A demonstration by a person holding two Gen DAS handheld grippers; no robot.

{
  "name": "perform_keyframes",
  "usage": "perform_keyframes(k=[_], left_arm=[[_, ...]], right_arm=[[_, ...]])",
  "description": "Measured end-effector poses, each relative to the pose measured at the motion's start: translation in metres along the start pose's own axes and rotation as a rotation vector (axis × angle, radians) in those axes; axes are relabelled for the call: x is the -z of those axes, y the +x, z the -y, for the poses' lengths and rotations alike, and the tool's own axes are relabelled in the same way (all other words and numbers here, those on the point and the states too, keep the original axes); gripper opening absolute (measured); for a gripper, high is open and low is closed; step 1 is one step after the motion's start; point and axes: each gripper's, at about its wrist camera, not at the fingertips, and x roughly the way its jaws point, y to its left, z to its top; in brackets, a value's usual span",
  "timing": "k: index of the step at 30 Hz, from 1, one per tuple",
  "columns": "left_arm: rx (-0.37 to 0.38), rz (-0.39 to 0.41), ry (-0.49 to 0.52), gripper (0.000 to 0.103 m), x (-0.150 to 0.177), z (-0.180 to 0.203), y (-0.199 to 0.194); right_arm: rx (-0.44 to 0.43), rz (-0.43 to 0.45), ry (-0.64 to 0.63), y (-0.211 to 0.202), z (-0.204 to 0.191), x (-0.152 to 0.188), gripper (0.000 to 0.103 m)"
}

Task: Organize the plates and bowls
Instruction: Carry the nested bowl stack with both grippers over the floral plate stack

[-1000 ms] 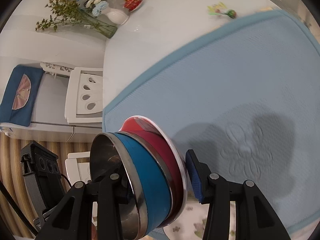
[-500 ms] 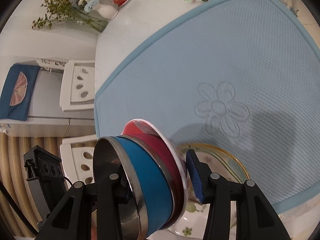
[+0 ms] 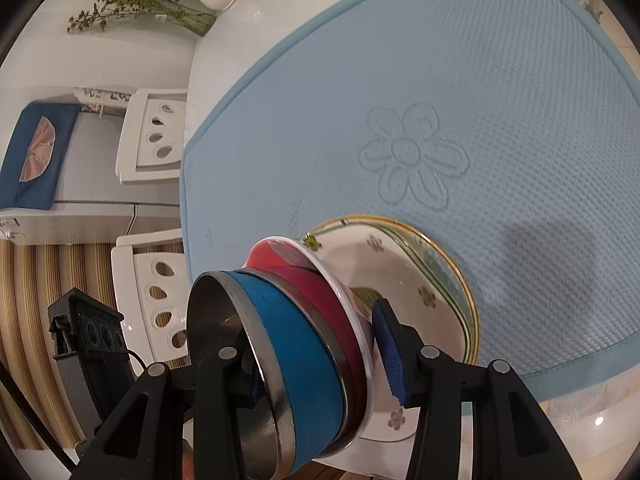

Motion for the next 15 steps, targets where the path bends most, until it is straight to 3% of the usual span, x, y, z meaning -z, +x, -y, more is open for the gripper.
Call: perform_keyframes(k=[15], left_arm=[[-0.038, -0.023, 0.037, 0.04, 0.01, -0.001, 0.012]], right_arm=[[0.014, -0.049, 0.012, 0.018, 0.01, 0.019, 0.046]])
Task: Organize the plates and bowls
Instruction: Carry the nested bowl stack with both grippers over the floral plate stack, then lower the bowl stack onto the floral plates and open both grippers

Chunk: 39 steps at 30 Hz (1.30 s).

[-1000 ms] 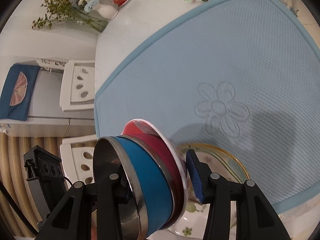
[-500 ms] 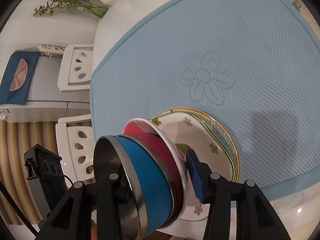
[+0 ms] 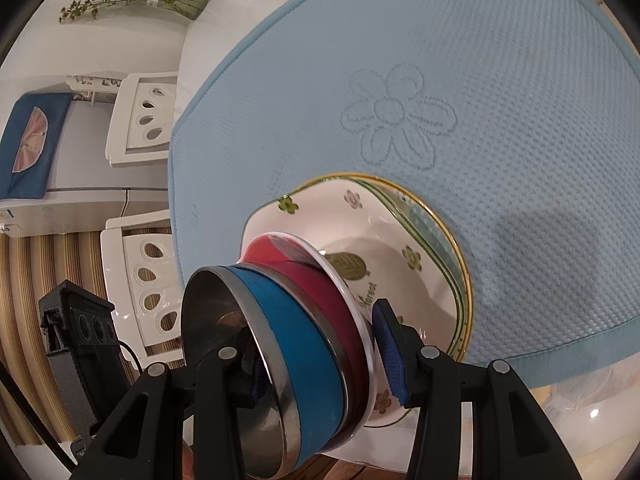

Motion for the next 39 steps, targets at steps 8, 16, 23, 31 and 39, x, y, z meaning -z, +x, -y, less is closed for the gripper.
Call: perform_keyframes(k=[8, 16, 23, 31, 39], left_arm=[[0.008, 0.002, 0.024, 0.041, 0.002, 0.002, 0.004], [0.016, 0.003, 0.044, 0.041, 0.001, 0.002, 0.004], [0.015, 0.009, 0.061, 0.04, 0.004, 0.0, 0.003], [-0.024, 0.042, 0.111, 0.039, 0.013, 0.004, -0.006], [-0.077, 0.103, 0.158, 0.039, 0.025, 0.008, -0.022]], right_arm=[[0.032, 0.008, -0.004, 0.0, 0.0, 0.003, 0.046], [0.013, 0.018, -0.014, -0.004, 0.006, 0.005, 0.046], [0.015, 0.008, -0.022, -0.004, 0.009, 0.005, 0.046], [0.032, -0.003, -0.034, -0.002, 0.009, 0.014, 0.046], [0.037, 0.036, -0.114, -0.025, 0.005, 0.02, 0.046]])
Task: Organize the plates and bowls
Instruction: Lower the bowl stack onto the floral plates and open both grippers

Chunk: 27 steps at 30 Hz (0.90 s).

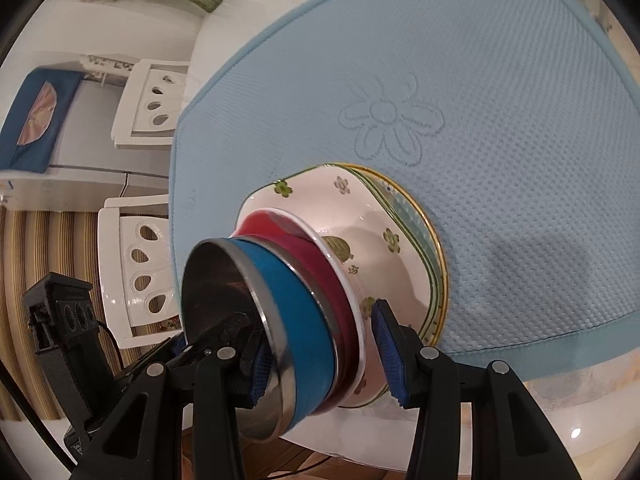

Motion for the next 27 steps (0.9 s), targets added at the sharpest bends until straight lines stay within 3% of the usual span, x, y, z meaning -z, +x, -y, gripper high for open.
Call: perform_keyframes(k=[7, 13, 15, 17, 20, 22, 24, 26, 27], left_arm=[[-0.053, 0.074, 0.054, 0.039, 0.011, 0.002, -0.02], [-0.054, 0.116, 0.089, 0.039, 0.026, 0.0, -0.035], [-0.055, 0.141, 0.092, 0.039, 0.033, -0.003, -0.043], [-0.054, 0.17, 0.09, 0.04, 0.039, -0.006, -0.051], [-0.071, 0.211, 0.071, 0.043, 0.047, -0.013, -0.06], [-0.104, 0.23, 0.058, 0.069, 0.049, -0.017, -0.06], [-0.142, 0.255, 0.041, 0.083, 0.053, -0.021, -0.061], [-0.161, 0.275, 0.047, 0.085, 0.056, -0.024, -0.059], [-0.173, 0.265, 0.058, 0.095, 0.057, -0.023, -0.056]], right_arm=[[0.053, 0.039, -0.179, -0.018, -0.012, 0.02, 0.046], [0.014, 0.095, -0.3, -0.032, -0.028, 0.046, 0.046], [0.004, 0.134, -0.335, -0.04, -0.035, 0.055, 0.053], [0.033, 0.185, -0.384, -0.047, -0.043, 0.066, 0.072], [0.08, 0.217, -0.451, -0.049, -0.054, 0.077, 0.079], [0.129, 0.216, -0.479, -0.045, -0.059, 0.078, 0.084], [0.191, 0.218, -0.503, -0.039, -0.063, 0.078, 0.087], [0.222, 0.22, -0.535, -0.035, -0.066, 0.08, 0.089], [0.24, 0.223, -0.556, -0.032, -0.066, 0.082, 0.092]])
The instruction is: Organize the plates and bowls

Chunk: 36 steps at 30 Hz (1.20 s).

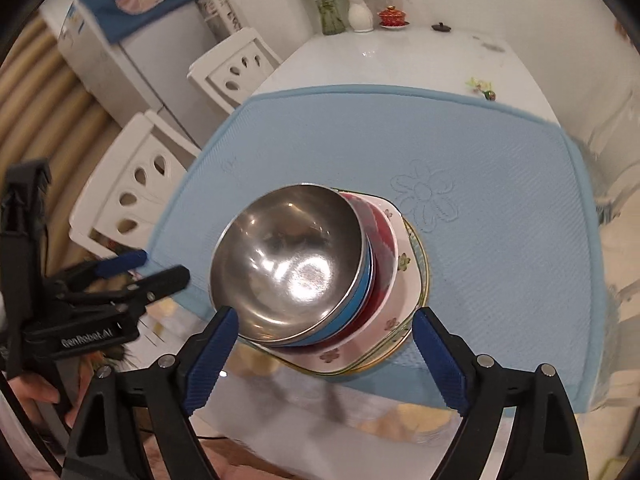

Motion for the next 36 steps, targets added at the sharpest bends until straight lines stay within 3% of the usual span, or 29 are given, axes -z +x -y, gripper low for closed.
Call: perform_keyframes(k=[1, 2, 5, 9, 23, 36], left_arm=[[-0.019, -0.039, 0.025, 0.102, 0.002, 0.003, 0.008], [-0.038, -0.066, 0.044, 0.102, 0.003, 0.006, 0.014], [-0.096, -0.08, 0.089, 0.102, 0.01, 0.015, 0.025], [-0.069, -0.062, 0.144, 0.102, 0.018, 0.026, 0.025], [-0.018, -0.047, 0.138, 0.102, 0.015, 0.027, 0.026], [-0.026, -0.043, 0.152, 0.102, 0.012, 0.027, 0.027]], right_arm=[[0.01, 0.001, -0.019, 0.002, -0.002, 0.002, 0.098], [0.014, -0.003, -0.037, 0.004, -0.004, 0.003, 0.103], [0.035, -0.024, -0.074, 0.014, -0.008, 0.007, 0.103], [0.087, -0.038, -0.127, 0.023, -0.015, 0.015, 0.103], [0.053, 0.001, -0.074, 0.024, -0.008, 0.018, 0.103], [0.052, 0.0, -0.068, 0.026, -0.011, 0.018, 0.103]])
